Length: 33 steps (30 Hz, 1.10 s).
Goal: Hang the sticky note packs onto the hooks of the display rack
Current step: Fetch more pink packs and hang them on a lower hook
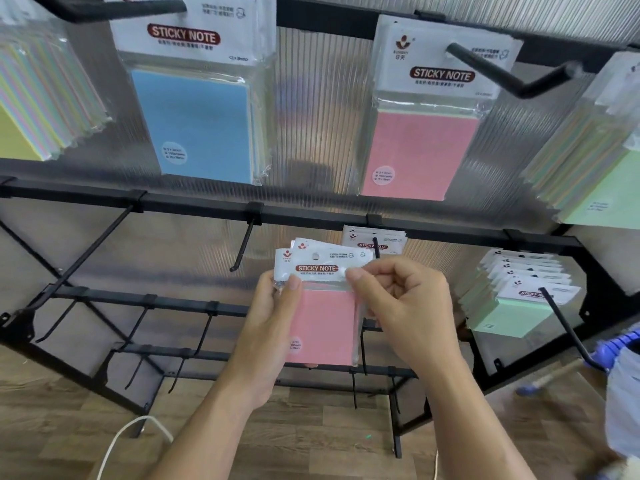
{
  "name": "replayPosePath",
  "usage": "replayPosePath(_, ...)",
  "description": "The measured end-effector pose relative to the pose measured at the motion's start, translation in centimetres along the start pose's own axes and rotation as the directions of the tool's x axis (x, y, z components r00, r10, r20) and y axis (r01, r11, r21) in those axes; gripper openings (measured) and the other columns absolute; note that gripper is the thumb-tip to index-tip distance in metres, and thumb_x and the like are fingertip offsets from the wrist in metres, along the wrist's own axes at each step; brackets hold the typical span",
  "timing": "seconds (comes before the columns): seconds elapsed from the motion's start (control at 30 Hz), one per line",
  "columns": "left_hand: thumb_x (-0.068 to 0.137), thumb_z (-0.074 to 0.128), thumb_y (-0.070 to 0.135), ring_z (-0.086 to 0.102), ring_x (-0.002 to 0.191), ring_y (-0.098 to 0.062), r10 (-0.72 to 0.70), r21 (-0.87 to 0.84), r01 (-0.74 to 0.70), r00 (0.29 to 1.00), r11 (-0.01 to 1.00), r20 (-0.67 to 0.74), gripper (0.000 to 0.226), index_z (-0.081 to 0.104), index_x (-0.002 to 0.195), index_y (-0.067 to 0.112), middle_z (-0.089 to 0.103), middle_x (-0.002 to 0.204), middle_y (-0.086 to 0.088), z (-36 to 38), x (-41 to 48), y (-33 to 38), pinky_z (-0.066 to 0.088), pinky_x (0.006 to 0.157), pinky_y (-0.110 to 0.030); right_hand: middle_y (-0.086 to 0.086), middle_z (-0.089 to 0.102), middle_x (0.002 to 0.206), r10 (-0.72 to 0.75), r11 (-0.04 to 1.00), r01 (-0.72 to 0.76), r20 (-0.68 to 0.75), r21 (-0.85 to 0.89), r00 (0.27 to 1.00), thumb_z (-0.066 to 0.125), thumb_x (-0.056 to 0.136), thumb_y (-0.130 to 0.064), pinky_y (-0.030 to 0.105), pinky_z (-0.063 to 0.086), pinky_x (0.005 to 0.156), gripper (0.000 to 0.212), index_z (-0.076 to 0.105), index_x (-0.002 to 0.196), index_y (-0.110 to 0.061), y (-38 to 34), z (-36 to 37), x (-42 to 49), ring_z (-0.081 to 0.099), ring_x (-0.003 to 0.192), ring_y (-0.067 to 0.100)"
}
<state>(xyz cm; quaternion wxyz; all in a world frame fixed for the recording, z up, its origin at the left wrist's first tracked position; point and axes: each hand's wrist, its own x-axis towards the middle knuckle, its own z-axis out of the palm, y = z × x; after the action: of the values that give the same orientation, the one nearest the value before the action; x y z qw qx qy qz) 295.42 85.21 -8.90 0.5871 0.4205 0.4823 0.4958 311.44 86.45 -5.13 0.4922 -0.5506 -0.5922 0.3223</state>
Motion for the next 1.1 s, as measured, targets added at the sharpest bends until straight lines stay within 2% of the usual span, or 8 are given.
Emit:
replayPosePath(0.17,0.081,0.060,0.052,0.071,0.086,-0.011,-0.003,-0.022,0.004,1.000,1.000,0.025,0.040,0.052,0.116,0.033,0.073,0.102,0.007,0.0,-0.8,-0.4,0.058,0.061,-0.033,-0.009,0.052,0.050,0.071,0.997,-0.071,-0.018,-0.019,0.997,0.081,0.073,-0.029,0.021,0.040,0.046,0.024,0.061,0.064,-0.017,0.6,0.3,-0.5,0.042,0.047,0.005)
replayPosePath(0.27,0.086,0.053,0.052,0.071,0.086,-0.011,-0.006,-0.037,0.006,1.000,0.999,0.016,0.038,0.050,0.116,0.028,0.073,0.103,0.006,0.0,-1.1,-0.6,0.057,0.060,-0.030,0.003,0.061,0.056,0.083,0.996,-0.082,-0.022,0.029,0.996,0.076,0.081,-0.024,0.039,0.051,0.049,0.027,0.058,0.063,-0.015,0.9,0.3,-1.1,0.054,0.050,0.022)
replayPosePath(0.33,0.084,0.045,0.055,0.071,0.081,-0.012,-0.013,-0.016,0.013,1.000,1.000,0.002,0.041,0.049,0.114,0.029,0.073,0.101,0.006,-0.1,-1.3,-0.8,0.054,0.054,-0.029,0.013,0.067,0.066,0.098,0.993,-0.096,-0.032,0.065,0.995,0.072,0.085,-0.020,0.053,0.055,0.057,0.022,0.057,0.068,-0.016,1.1,0.4,-1.4,0.064,0.065,0.038)
replayPosePath(0.4,0.086,0.040,0.058,0.071,0.075,-0.012,-0.017,0.036,0.017,1.000,0.999,-0.018,0.040,0.049,0.113,0.030,0.073,0.096,0.006,-0.3,-1.4,-0.9,0.052,0.050,-0.030,0.016,0.068,0.069,0.117,0.989,-0.113,-0.045,0.091,0.992,0.068,0.087,-0.015,0.057,0.054,0.060,0.020,0.055,0.073,-0.018,1.2,0.3,-1.7,0.066,0.072,0.040)
replayPosePath(0.47,0.089,0.037,0.056,0.070,0.070,-0.012,-0.012,0.061,0.015,0.999,0.998,-0.050,0.038,0.048,0.114,0.029,0.073,0.090,0.005,-0.6,-1.3,-1.1,0.049,0.047,-0.029,0.014,0.068,0.067,0.130,0.988,-0.123,-0.073,0.093,0.989,0.064,0.090,-0.013,0.053,0.055,0.058,0.018,0.052,0.078,-0.018,1.4,0.1,-1.8,0.069,0.071,0.034)
replayPosePath(0.63,0.100,0.036,0.044,0.065,0.063,-0.008,0.006,0.057,0.002,0.990,0.998,-0.142,0.027,0.049,0.113,0.025,0.071,0.092,0.003,-1.1,-0.8,-1.0,0.046,0.043,-0.026,0.003,0.068,0.060,0.158,0.972,-0.122,-0.174,0.199,0.972,0.057,0.093,-0.007,0.021,0.043,0.044,0.022,0.048,0.094,-0.027,1.8,-0.8,-2.2,0.061,0.050,0.008)
replayPosePath(0.8,0.101,0.037,0.044,0.064,0.066,-0.007,-0.002,0.064,0.014,0.982,0.998,-0.187,0.025,0.049,0.115,0.026,0.067,0.103,-0.001,-1.6,-0.3,-1.1,0.045,0.043,-0.024,-0.017,0.060,0.053,0.079,0.997,-0.073,-0.215,0.039,0.973,0.056,0.090,0.001,0.013,0.034,0.045,0.029,0.063,0.079,-0.024,3.8,-1.4,-1.7,0.045,0.046,-0.001)
replayPosePath(1.1,0.102,0.036,0.043,0.066,0.065,-0.005,-0.010,0.082,0.028,0.977,0.996,-0.215,0.027,0.048,0.117,0.023,0.068,0.100,0.001,-1.9,0.3,-1.2,0.046,0.044,-0.025,-0.027,0.069,0.075,0.093,0.995,-0.095,-0.237,0.000,0.967,0.056,0.090,0.000,0.011,0.045,0.058,0.038,0.069,0.081,-0.034,5.4,-1.5,-1.3,0.061,0.067,-0.006)
